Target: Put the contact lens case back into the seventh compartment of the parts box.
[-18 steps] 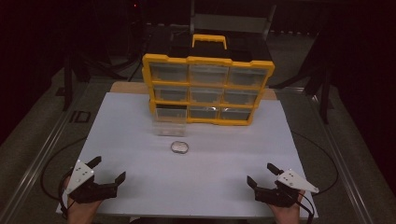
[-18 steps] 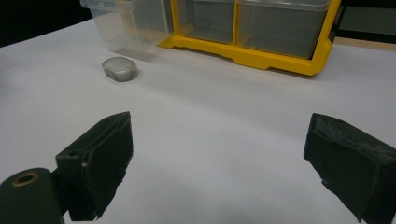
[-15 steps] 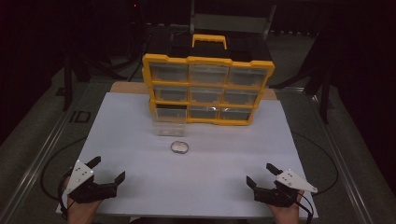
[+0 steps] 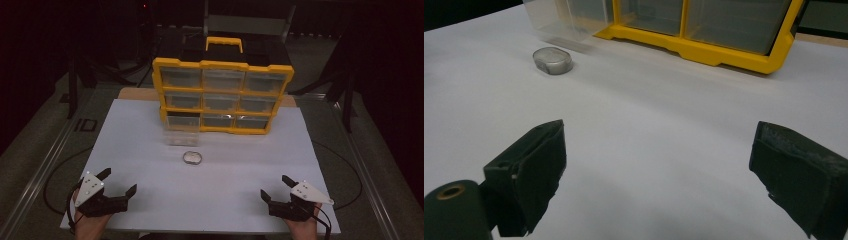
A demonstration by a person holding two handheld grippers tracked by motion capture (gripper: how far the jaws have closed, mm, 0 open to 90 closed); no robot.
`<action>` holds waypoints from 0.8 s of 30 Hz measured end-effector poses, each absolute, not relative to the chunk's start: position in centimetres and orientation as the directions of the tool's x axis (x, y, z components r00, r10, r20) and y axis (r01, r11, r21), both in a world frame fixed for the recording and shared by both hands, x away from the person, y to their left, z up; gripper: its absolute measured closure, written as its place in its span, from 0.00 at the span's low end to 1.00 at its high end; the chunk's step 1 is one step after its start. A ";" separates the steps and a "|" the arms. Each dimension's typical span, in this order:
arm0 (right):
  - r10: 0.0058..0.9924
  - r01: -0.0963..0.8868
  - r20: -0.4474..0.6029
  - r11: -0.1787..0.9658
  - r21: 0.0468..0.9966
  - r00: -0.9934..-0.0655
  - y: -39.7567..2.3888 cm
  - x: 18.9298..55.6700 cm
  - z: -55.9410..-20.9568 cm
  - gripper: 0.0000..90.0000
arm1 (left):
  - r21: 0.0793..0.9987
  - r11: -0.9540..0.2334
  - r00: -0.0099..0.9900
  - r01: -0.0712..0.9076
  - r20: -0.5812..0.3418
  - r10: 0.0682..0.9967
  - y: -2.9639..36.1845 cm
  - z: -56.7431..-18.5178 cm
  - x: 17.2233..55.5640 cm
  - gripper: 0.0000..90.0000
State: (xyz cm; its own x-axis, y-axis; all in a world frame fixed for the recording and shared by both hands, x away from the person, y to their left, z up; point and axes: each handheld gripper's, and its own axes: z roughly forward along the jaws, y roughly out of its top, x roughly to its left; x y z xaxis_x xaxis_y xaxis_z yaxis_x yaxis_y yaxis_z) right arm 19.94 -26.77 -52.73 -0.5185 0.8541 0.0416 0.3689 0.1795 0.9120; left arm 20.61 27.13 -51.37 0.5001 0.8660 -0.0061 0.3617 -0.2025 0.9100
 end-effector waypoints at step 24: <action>0.863 0.374 0.050 0.165 0.912 -0.503 -26.9 20.2 -53.0 0.09 | 0.897 -0.230 0.503 0.377 0.011 0.864 25.6 -50.1 21.6 0.01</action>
State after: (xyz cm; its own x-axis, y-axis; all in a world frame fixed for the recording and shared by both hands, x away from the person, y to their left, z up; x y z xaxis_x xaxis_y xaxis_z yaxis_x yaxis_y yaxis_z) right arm 20.24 -26.89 -53.04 -0.5028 0.8629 0.0497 0.3742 0.1655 0.9125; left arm 21.59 25.59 -50.07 0.5027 0.8644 0.0110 0.3767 -0.2304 0.8972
